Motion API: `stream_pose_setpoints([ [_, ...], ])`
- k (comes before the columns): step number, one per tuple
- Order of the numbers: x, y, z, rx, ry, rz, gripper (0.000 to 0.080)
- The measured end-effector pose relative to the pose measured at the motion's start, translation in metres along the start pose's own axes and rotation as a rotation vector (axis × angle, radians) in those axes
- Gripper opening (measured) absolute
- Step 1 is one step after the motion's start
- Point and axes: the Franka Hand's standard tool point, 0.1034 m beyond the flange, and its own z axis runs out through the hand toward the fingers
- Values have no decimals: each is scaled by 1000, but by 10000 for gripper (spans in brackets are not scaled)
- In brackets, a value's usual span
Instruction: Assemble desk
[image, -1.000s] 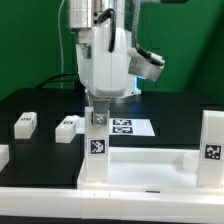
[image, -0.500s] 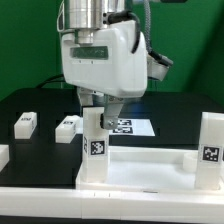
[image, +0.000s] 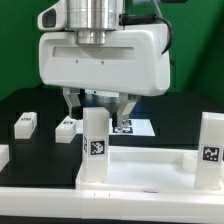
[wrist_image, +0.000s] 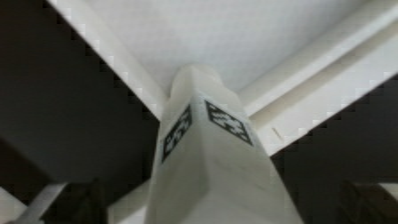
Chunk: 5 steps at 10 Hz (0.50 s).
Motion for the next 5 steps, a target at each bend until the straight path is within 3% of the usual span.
stream_pose_setpoints([
  [5,0,-1,2,-17,-3,-453,648],
])
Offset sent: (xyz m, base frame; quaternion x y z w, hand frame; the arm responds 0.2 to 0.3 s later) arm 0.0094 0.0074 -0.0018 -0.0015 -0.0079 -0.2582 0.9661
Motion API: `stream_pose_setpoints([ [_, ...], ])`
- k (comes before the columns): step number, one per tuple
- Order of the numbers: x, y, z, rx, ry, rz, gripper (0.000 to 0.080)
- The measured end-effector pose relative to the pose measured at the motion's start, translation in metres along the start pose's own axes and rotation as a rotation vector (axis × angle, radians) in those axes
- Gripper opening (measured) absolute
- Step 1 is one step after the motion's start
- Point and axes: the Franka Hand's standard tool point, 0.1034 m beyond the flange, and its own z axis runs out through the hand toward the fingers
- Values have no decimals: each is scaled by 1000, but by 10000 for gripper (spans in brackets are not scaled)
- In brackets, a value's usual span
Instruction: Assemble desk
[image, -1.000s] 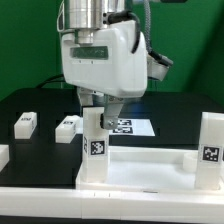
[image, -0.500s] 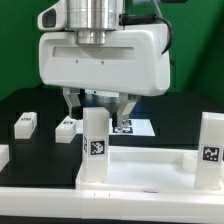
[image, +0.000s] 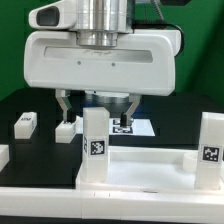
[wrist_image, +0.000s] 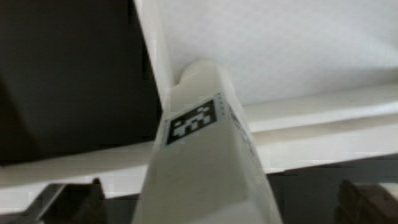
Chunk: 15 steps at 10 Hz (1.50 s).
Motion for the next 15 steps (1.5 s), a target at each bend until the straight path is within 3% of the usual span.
stream_pose_setpoints([
  [6,0,1,0,-17,-2,-232,620],
  [7,0,1,0,-17,-2,-231,432],
  [8,0,1,0,-17,-1,-216,432],
  [9,0,1,0,-17,-1,-206,289],
  [11,0,1,0,-16,-1,-181,290],
  [15,0,4,0,-8,1,176,290],
])
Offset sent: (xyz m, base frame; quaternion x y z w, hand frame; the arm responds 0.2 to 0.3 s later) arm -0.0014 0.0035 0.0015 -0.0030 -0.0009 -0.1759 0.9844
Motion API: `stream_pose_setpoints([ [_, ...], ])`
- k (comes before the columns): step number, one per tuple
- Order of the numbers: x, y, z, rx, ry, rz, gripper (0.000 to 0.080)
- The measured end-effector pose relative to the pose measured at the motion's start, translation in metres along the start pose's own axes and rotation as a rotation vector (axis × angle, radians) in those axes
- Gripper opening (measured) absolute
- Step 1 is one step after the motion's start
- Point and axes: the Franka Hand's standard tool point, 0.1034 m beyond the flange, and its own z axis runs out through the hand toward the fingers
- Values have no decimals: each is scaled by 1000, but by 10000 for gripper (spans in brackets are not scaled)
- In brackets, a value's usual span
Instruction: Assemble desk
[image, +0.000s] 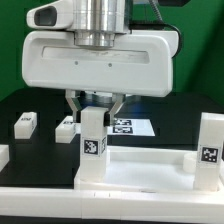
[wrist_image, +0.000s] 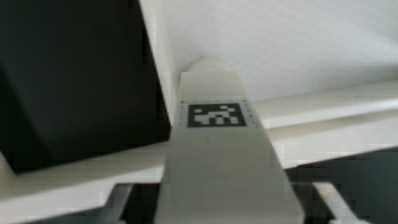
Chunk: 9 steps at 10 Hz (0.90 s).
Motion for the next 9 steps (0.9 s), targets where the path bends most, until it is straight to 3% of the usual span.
stream_pose_setpoints([
  [6,-3,7,0,-17,-5,270,312],
  [7,-3,7,1,-16,-5,272,348],
  [8,-3,6,1,-16,-5,271,482],
  [9,-4,6,-2,-9,-5,308,482],
])
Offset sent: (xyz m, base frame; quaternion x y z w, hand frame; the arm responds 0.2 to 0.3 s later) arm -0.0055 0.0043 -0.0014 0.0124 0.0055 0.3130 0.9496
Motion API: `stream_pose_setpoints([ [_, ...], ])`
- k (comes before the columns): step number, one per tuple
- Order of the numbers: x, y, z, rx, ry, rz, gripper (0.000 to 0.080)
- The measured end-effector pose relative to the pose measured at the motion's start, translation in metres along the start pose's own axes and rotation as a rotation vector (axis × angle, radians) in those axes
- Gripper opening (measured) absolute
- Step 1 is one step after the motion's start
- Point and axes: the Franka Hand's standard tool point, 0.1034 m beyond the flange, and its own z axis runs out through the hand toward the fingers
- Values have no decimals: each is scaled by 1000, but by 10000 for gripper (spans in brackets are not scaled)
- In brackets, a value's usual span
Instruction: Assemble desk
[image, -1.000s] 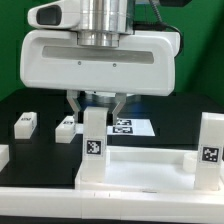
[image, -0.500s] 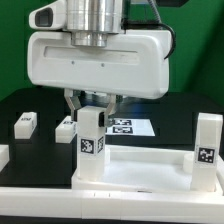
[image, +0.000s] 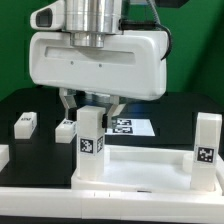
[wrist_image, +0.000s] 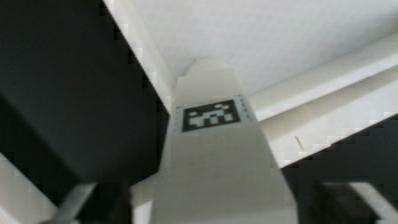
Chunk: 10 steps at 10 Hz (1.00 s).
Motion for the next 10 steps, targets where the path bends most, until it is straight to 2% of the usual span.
stream_pose_setpoints([
  [1,-7,1,-9,11,-4,52,615],
  [2,-20,3,-16,18,-16,125,639],
  [3,-31,0,-22,22,-30,206,647],
  [5,-41,-13,-25,23,-40,263,647],
  [10,-42,-12,-21,18,-42,258,649],
])
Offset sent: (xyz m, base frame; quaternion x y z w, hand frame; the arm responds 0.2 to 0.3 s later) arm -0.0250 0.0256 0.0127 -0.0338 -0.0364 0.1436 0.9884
